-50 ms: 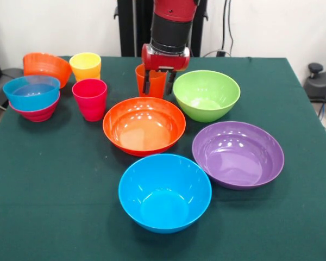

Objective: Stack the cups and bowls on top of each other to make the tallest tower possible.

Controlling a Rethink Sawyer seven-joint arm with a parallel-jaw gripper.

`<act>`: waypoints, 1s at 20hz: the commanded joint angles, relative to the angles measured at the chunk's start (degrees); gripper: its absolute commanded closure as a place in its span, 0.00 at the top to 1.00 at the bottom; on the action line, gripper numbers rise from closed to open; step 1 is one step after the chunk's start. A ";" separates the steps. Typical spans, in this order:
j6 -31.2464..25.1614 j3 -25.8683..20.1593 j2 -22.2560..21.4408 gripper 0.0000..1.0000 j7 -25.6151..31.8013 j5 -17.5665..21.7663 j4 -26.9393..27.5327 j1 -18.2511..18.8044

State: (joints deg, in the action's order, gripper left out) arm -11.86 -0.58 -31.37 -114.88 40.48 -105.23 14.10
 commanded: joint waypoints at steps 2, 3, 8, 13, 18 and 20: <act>2.45 -2.88 3.54 1.00 -3.75 0.52 1.25 -2.56; 2.50 -2.95 3.55 1.00 -3.73 0.47 1.25 -2.57; 2.16 -3.63 2.74 1.00 -3.04 0.41 0.47 -1.88; 0.86 -5.75 0.28 1.00 -1.36 0.03 -1.76 0.17; 0.87 -6.10 -0.13 1.00 -1.17 0.21 -2.17 0.67; 0.99 -6.11 -0.17 1.00 -1.23 0.27 -2.17 0.69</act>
State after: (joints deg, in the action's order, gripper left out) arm -11.87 -0.59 -32.11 -114.88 40.48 -105.60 14.15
